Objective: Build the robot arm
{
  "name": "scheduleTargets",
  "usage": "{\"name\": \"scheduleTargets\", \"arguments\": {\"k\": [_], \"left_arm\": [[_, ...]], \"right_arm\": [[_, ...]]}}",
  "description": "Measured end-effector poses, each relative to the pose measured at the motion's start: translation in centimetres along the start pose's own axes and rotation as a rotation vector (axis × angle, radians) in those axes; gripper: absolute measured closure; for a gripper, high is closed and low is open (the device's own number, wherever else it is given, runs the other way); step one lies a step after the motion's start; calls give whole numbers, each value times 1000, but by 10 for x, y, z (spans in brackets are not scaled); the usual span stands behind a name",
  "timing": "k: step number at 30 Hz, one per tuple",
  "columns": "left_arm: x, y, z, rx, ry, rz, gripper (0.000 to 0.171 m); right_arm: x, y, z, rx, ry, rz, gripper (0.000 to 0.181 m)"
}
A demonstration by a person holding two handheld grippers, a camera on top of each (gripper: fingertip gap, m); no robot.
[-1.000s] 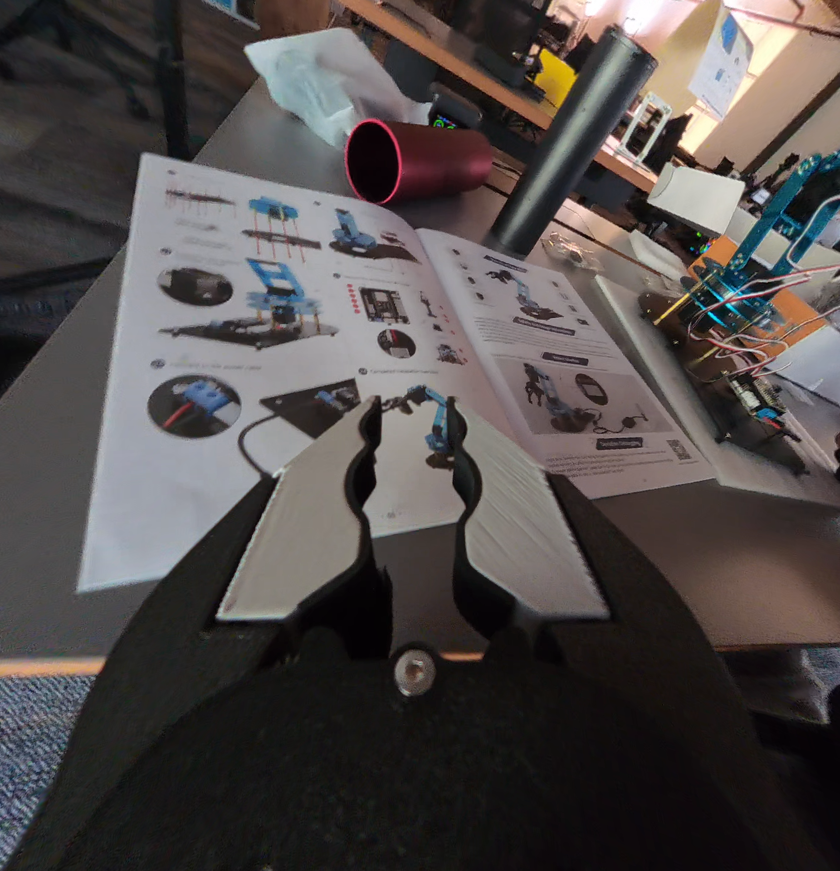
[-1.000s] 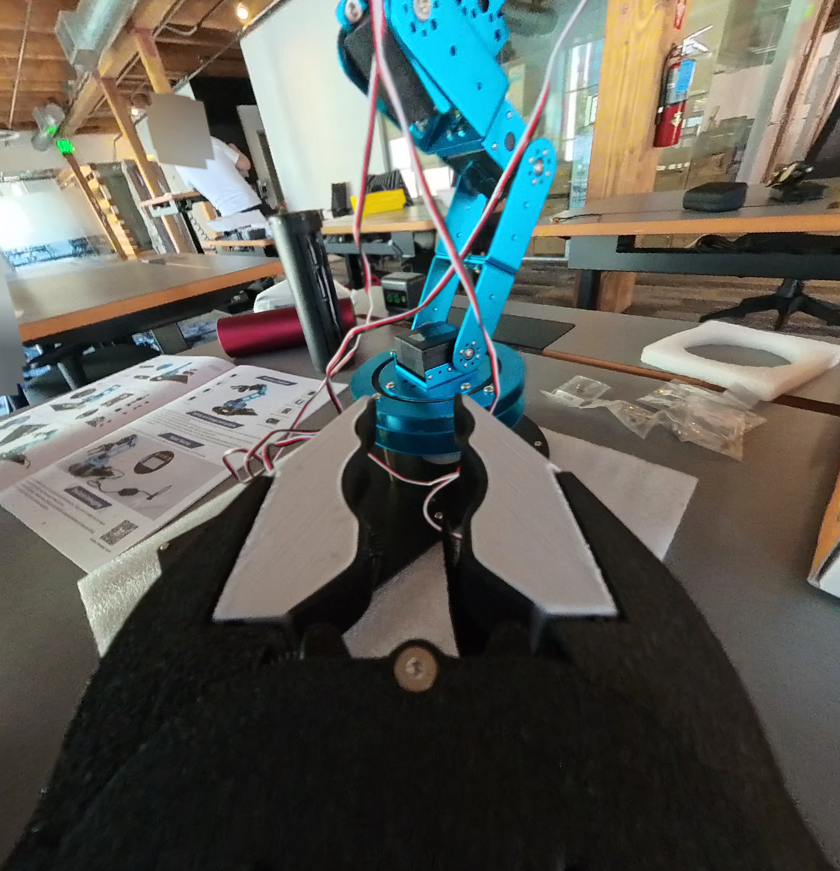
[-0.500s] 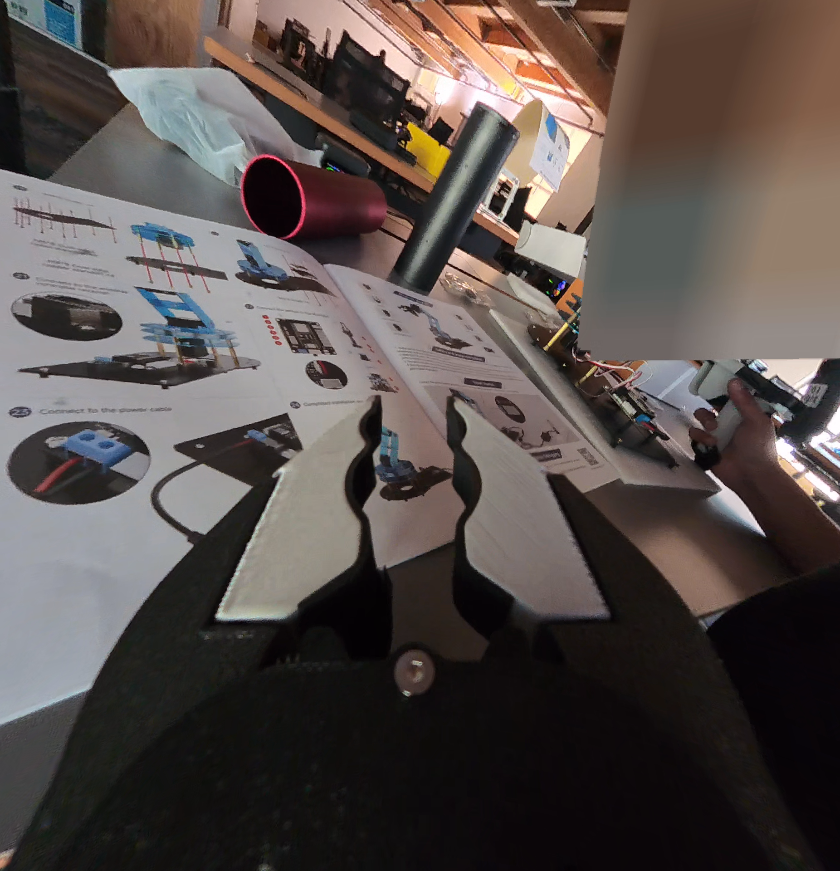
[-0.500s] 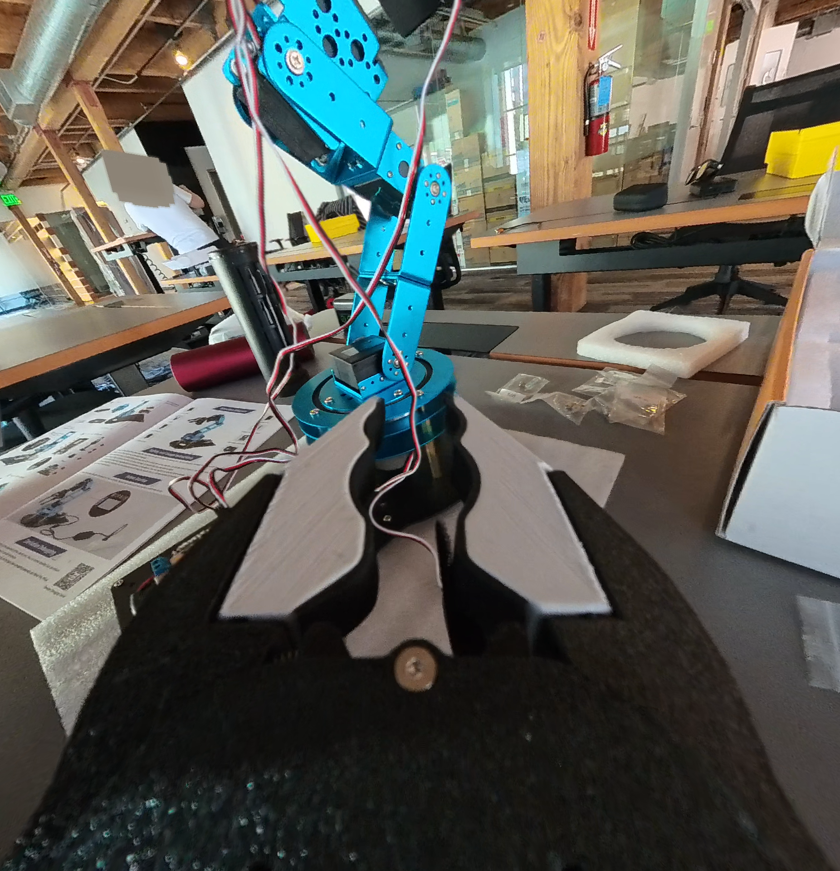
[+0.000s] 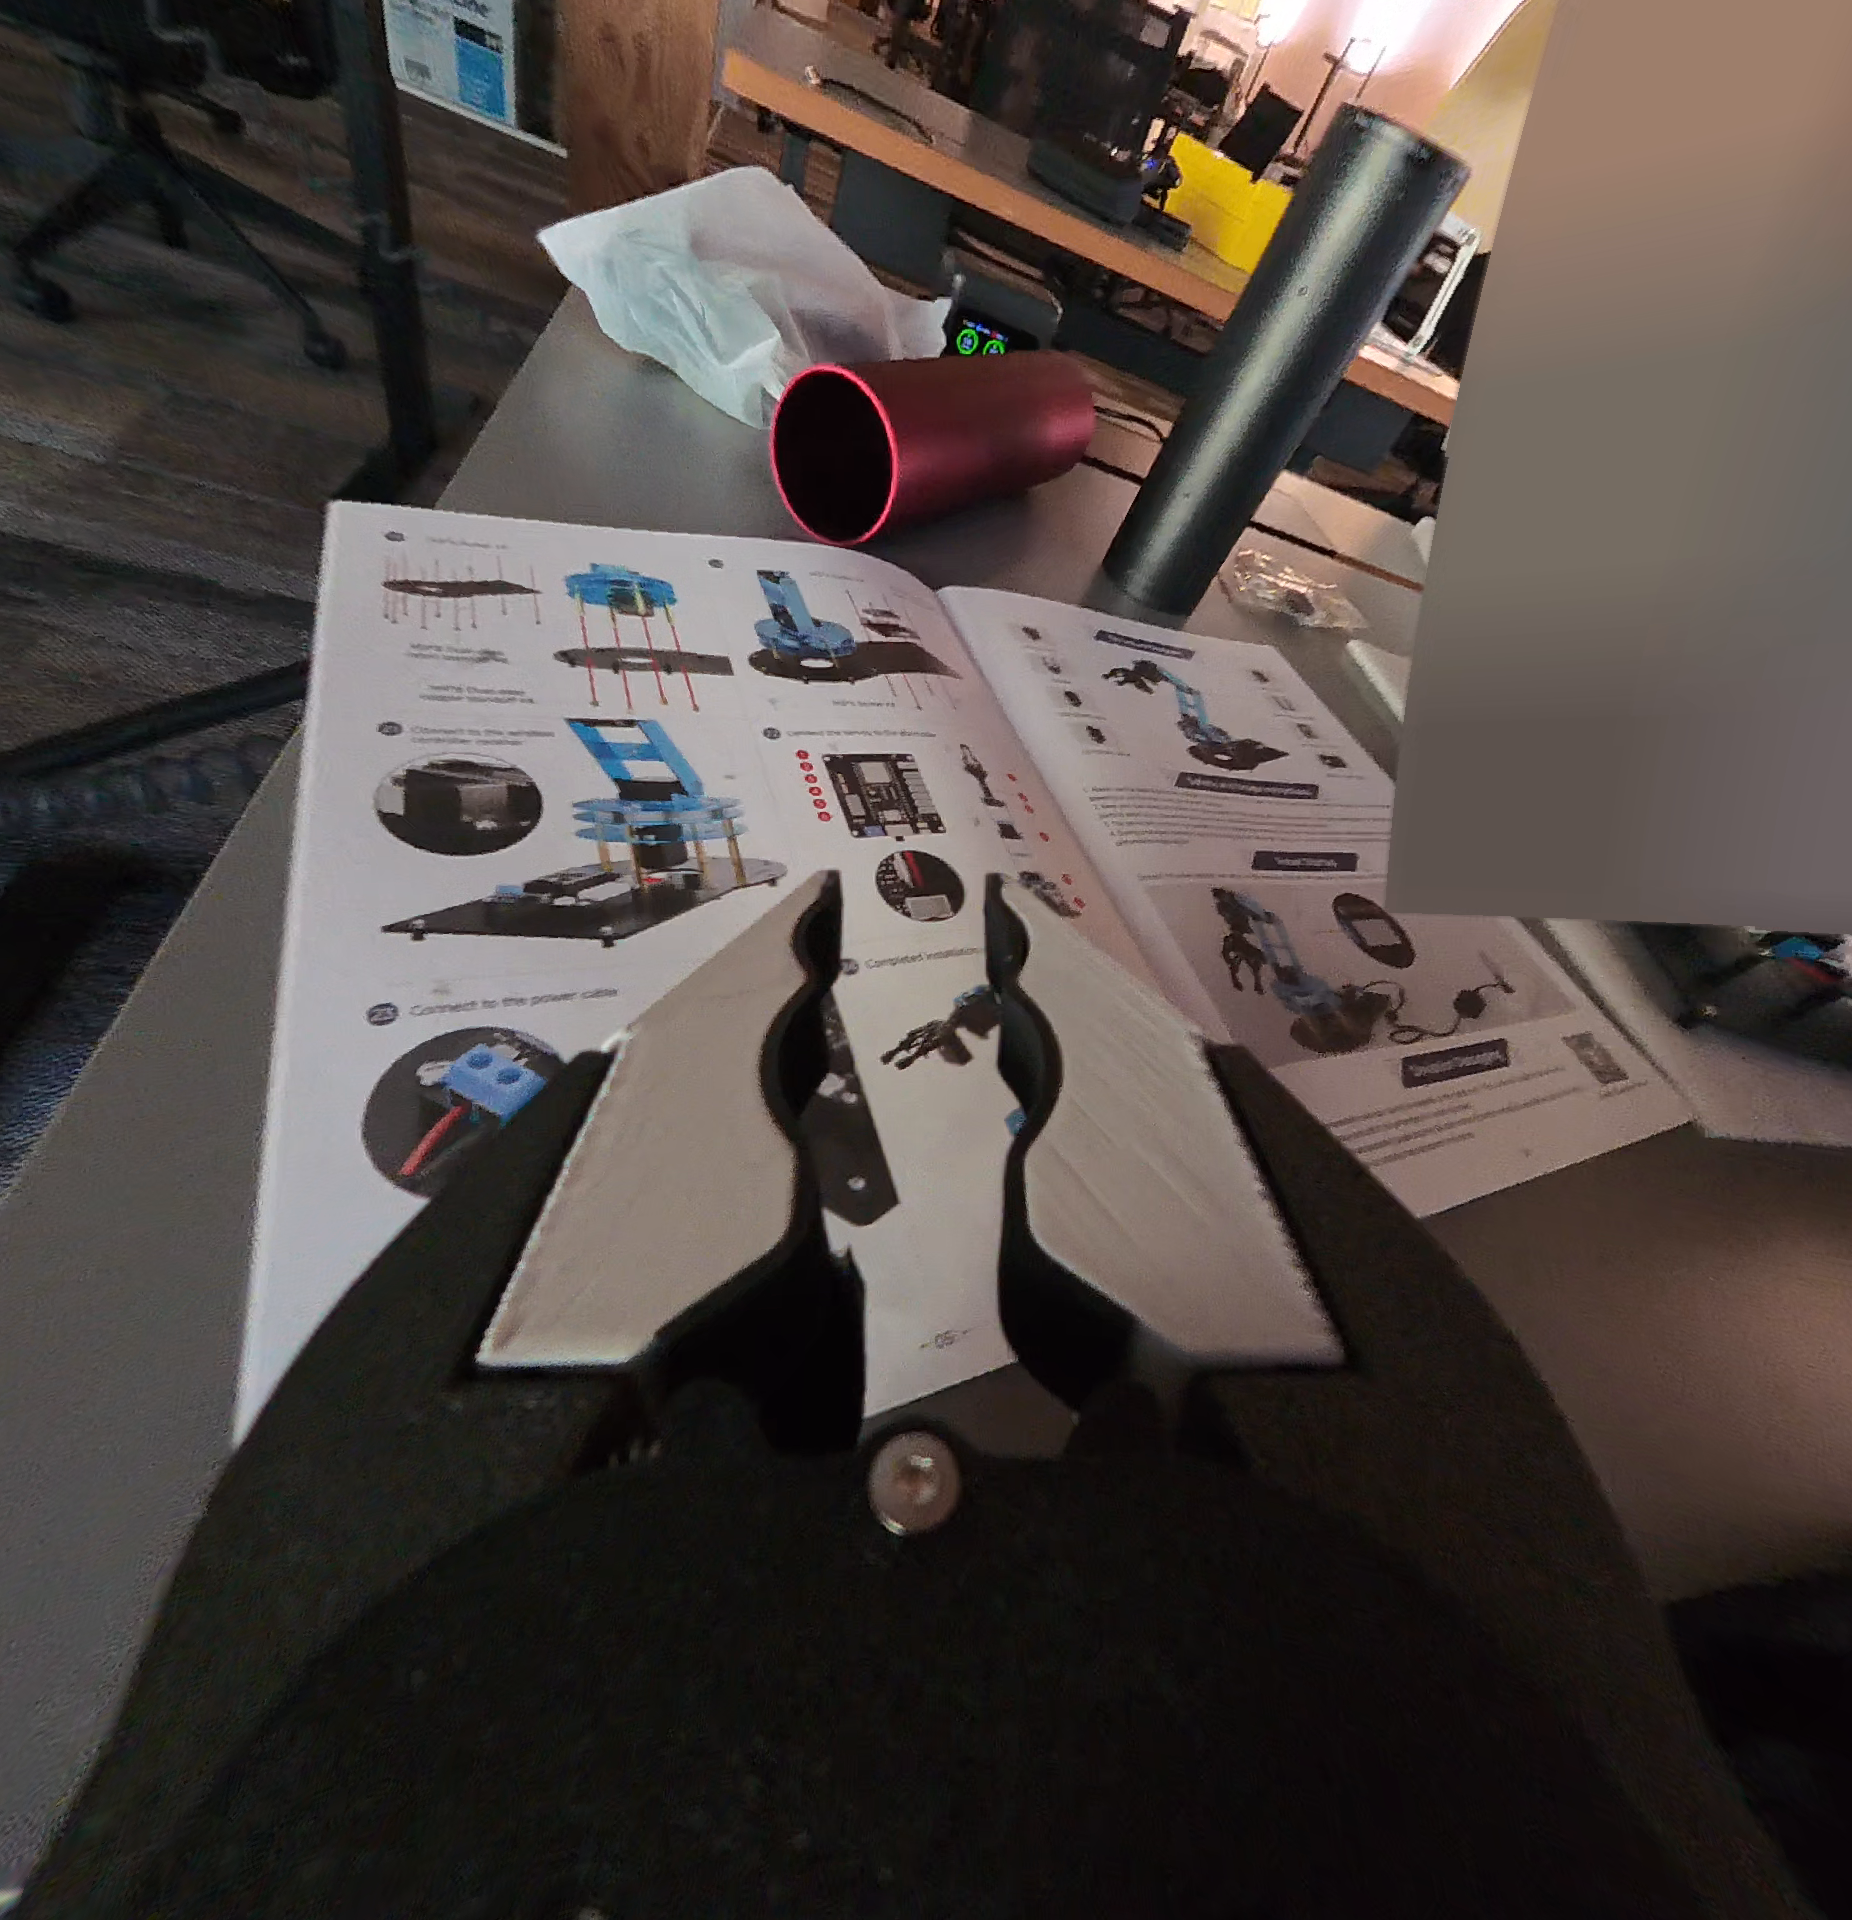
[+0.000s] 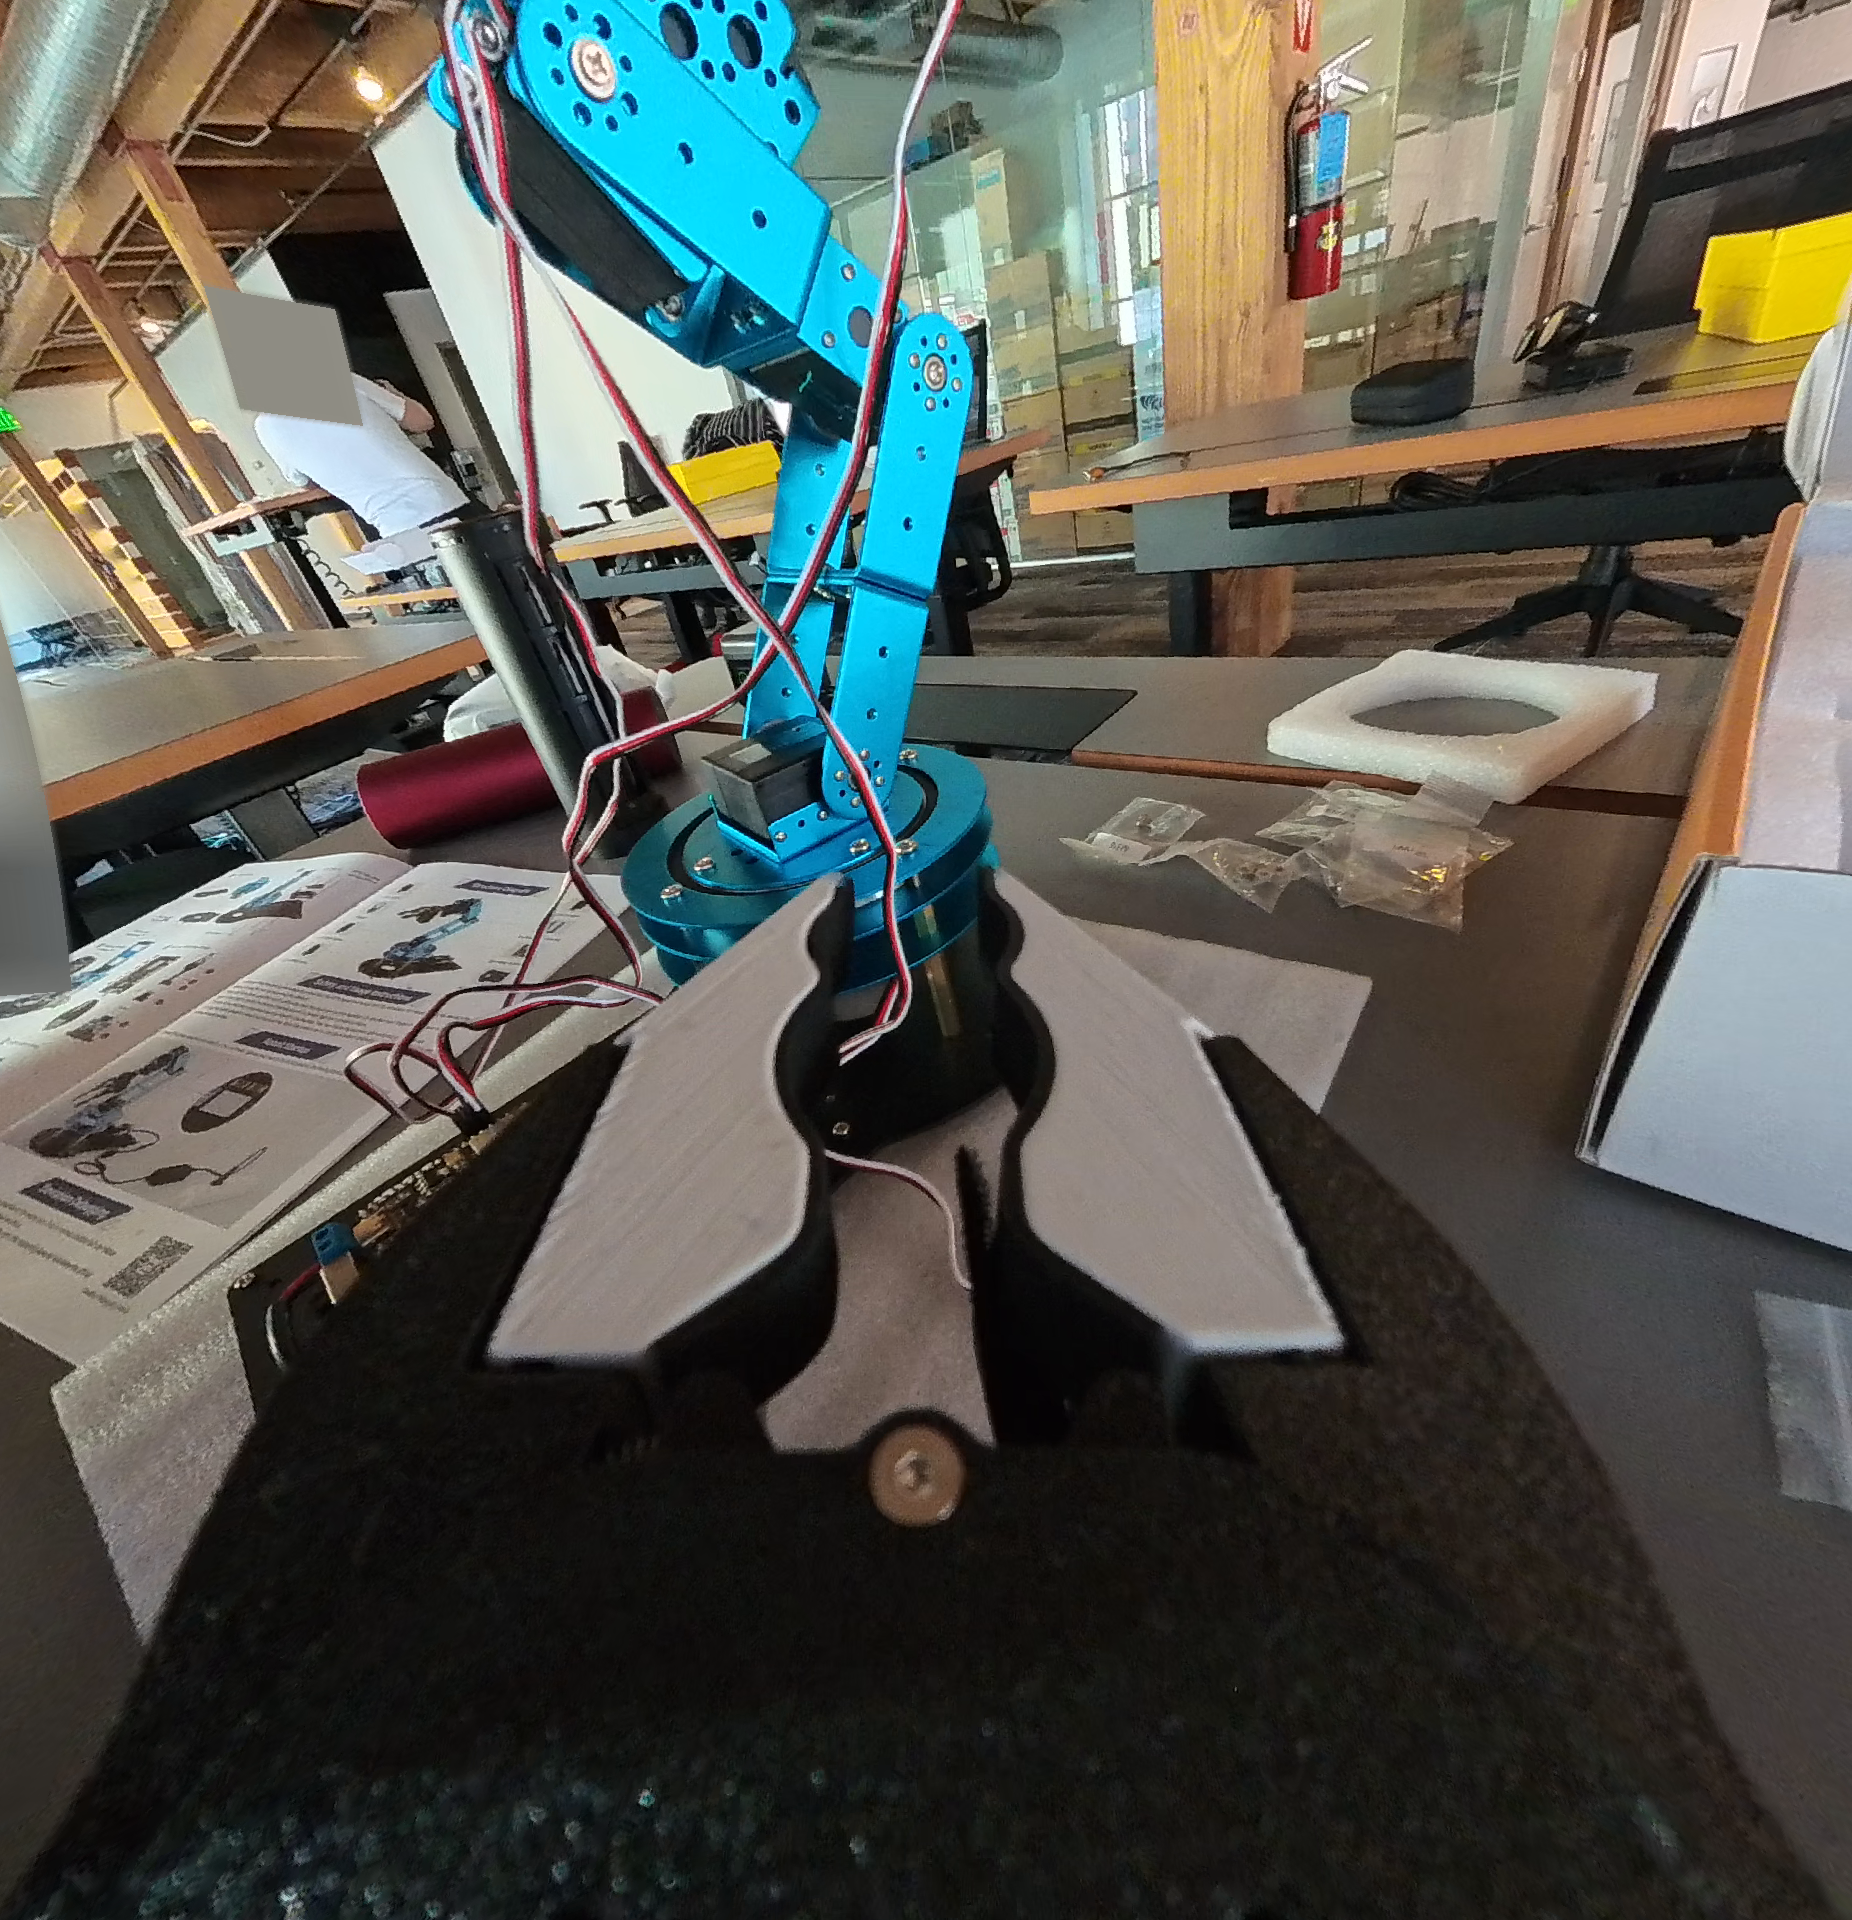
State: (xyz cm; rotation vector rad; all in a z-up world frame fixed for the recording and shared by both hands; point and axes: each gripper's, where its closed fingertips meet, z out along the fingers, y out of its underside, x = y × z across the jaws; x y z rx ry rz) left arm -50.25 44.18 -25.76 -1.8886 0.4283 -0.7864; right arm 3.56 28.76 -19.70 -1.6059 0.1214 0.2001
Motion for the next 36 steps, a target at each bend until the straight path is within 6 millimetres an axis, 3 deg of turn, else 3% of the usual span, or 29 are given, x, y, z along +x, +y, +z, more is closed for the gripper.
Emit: {"name": "scheduleTargets", "arguments": {"k": [9,36], "left_arm": [[8,1,11,-18,21,41,145],[12,2,10,-19,48,49,152]], "right_arm": [[3,2,1,-10,2,16,160],[-2,3,4,-25,-3,-6,160]]}}
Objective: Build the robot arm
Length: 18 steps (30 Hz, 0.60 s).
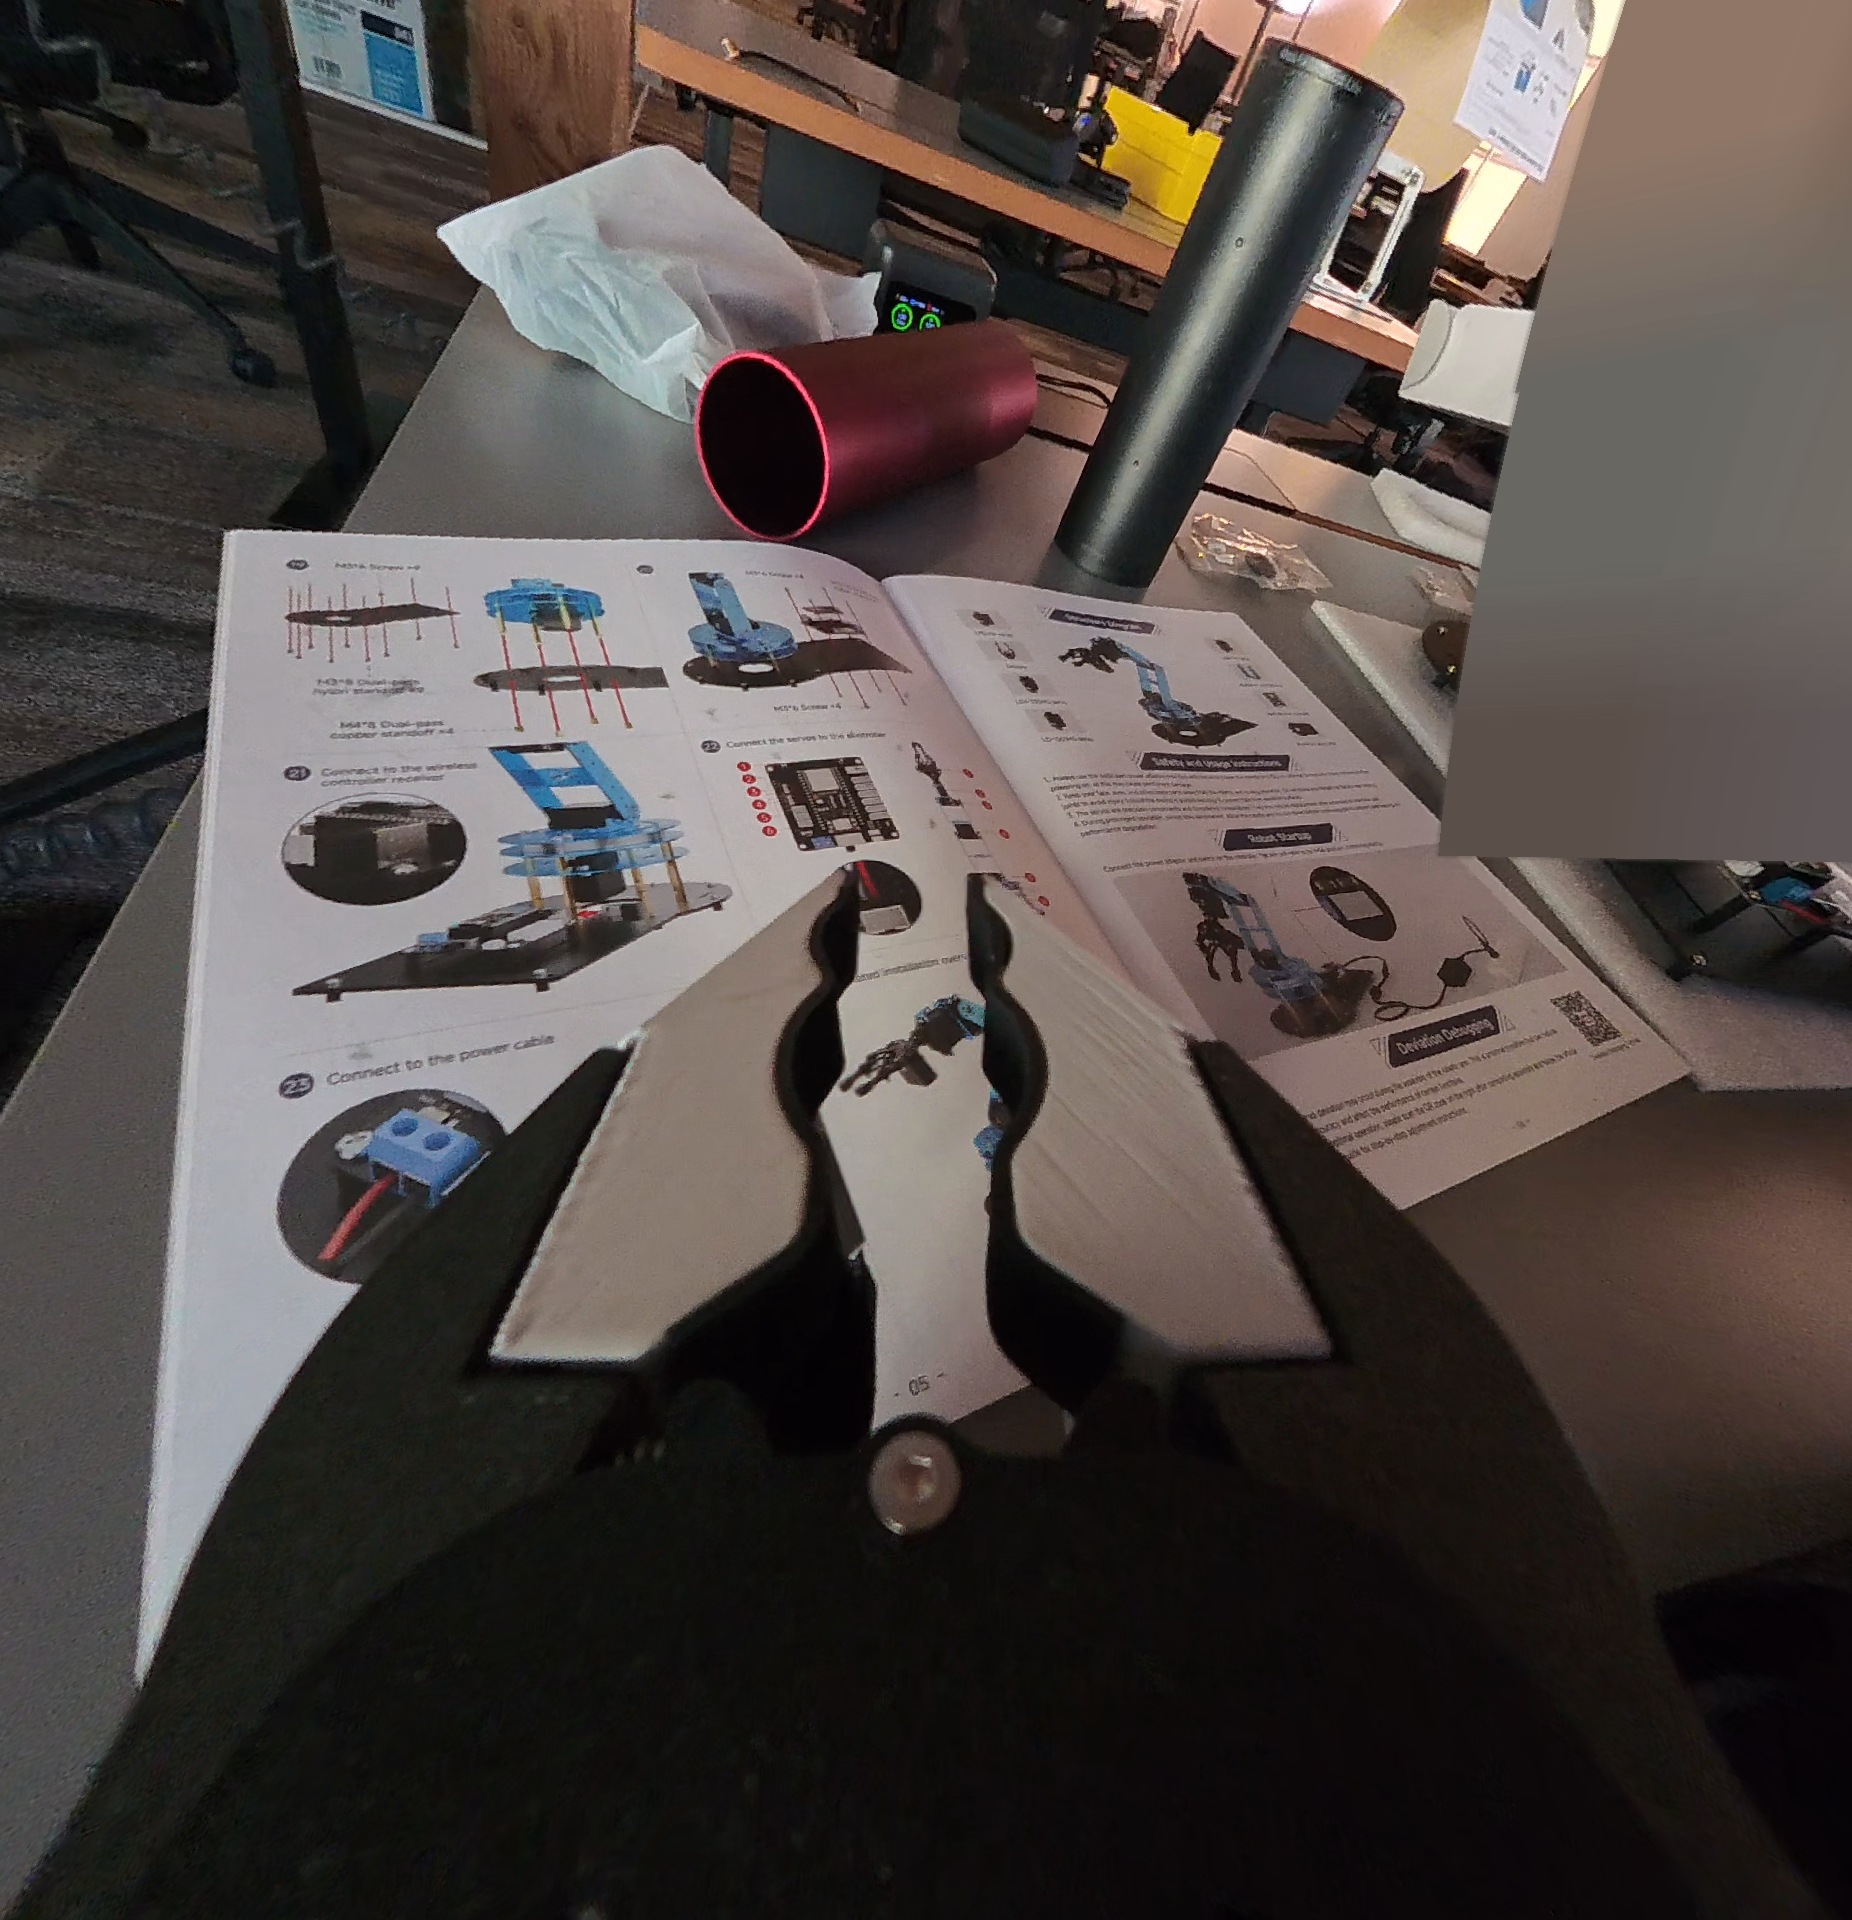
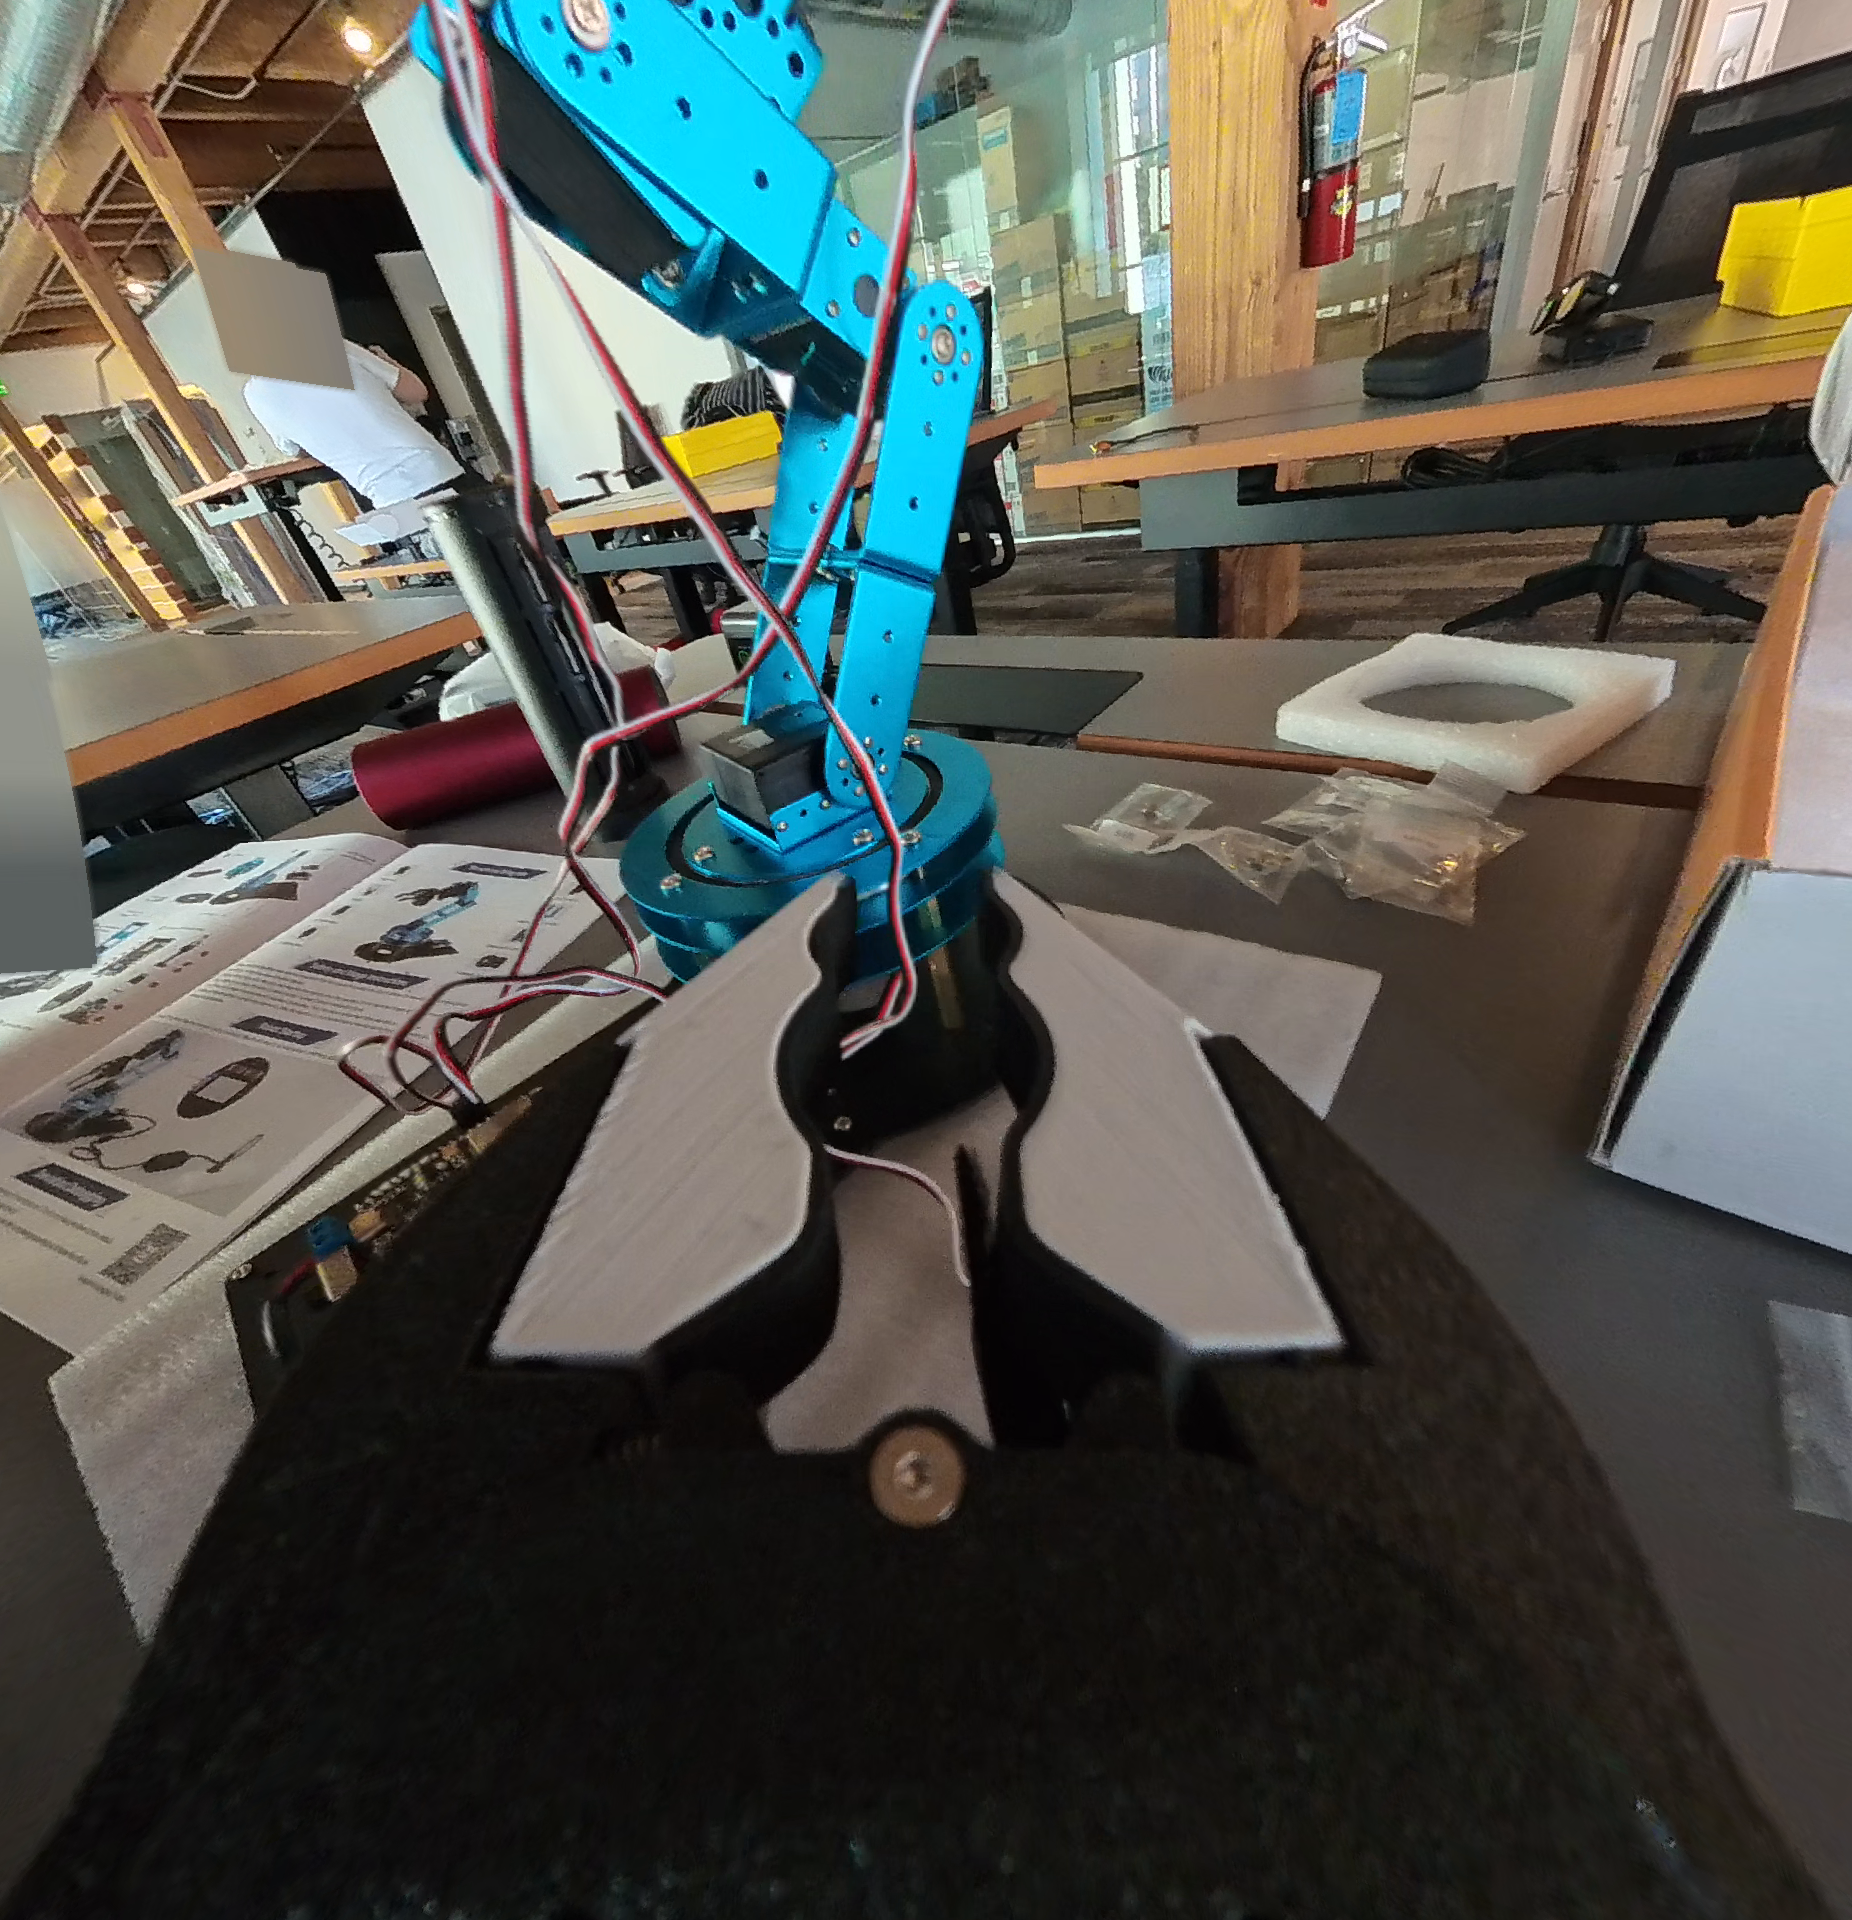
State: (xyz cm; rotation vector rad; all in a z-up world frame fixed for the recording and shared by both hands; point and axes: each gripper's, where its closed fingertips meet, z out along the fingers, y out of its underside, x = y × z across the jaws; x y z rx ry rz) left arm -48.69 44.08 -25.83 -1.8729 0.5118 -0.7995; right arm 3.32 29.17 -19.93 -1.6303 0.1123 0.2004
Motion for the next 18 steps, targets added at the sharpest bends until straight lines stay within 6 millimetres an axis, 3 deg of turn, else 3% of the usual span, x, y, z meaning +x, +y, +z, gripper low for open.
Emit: {"name": "scheduleTargets", "arguments": {"k": [3,9,13,16,18], "left_arm": [[0,1,1,-8,-2,7,152],[4,0,-1,3,24,10,152],[8,-2,-5,37,43,29,152],[9,-7,-10,76,26,3,152],[21,-11,-13,104,79,-49,151]], "right_arm": [[-2,-7,-2,18,-10,-19,158],[-11,-41,-6,31,-99,-40,151],[-18,-66,11,-41,-213,-129,150],[-16,-62,32,-154,-332,-117,149],[-17,-65,40,-165,-389,-66,149]]}}
